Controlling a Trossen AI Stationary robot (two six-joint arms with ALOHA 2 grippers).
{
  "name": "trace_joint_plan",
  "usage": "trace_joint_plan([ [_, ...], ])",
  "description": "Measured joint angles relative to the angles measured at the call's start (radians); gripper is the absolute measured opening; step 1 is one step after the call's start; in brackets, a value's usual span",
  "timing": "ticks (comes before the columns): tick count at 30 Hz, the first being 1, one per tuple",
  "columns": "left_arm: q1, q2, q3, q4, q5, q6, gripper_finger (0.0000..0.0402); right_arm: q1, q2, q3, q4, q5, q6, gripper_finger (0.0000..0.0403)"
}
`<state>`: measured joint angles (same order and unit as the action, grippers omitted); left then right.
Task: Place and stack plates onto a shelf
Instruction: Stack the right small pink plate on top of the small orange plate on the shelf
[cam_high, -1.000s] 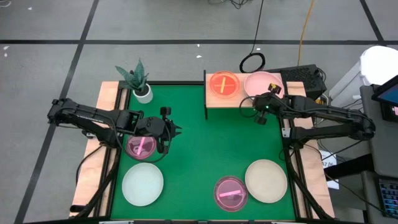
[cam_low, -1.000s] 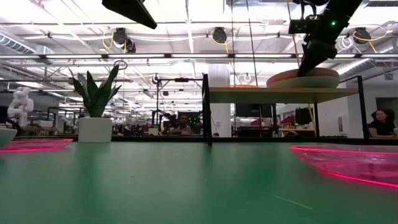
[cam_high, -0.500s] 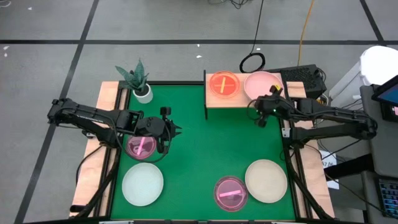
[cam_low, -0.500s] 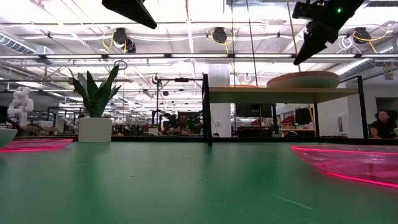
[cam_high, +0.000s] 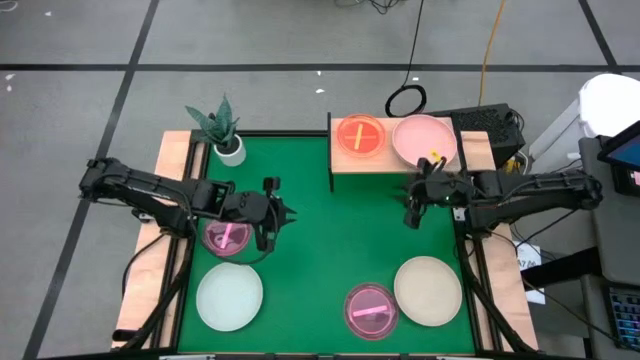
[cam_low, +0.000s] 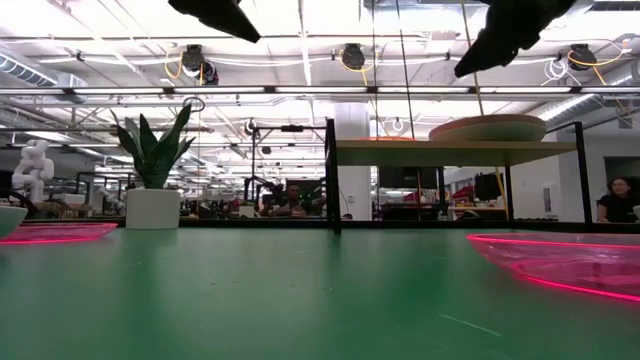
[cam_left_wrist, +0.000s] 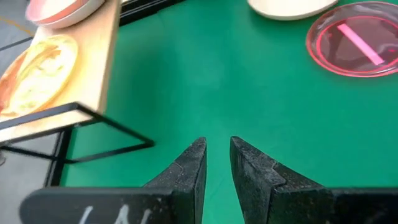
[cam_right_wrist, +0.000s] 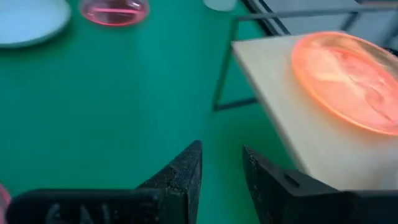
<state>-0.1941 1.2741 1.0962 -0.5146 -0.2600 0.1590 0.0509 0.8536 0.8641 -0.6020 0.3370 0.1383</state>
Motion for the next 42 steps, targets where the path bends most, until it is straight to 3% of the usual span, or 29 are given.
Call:
trace_joint_plan([
  [10, -0.064, 0.156, -0.001, 0.103, 0.012, 0.145, 0.0079, 0.075, 0.0, -0.127, 0.179, 0.0, -0.043, 0.01],
  [20, -0.117, 0.304, 0.0, 0.382, 0.182, 0.266, 0.0079, 0.076, 0.0, -0.132, 0.18, -0.028, -0.021, 0.01],
  [31, -0.211, 0.468, 0.0, 0.689, 0.182, 0.456, 0.0079, 0.076, 0.0, -0.132, 0.183, -0.028, -0.018, 0.01],
  [35, -0.22, 0.487, 0.0, 0.726, 0.159, 0.529, 0.0079, 0.076, 0.0, -0.132, 0.18, -0.029, 0.01, 0.01],
  [38, -0.231, 0.487, 0.0, 0.718, 0.077, 0.519, 0.0079, 0.077, 0.0, -0.132, 0.179, -0.029, 0.028, 0.01],
  [42, -0.256, 0.487, 0.0, 0.698, 0.069, 0.519, 0.0079, 0.084, 0.0, -0.132, 0.188, -0.029, 0.033, 0.01],
])
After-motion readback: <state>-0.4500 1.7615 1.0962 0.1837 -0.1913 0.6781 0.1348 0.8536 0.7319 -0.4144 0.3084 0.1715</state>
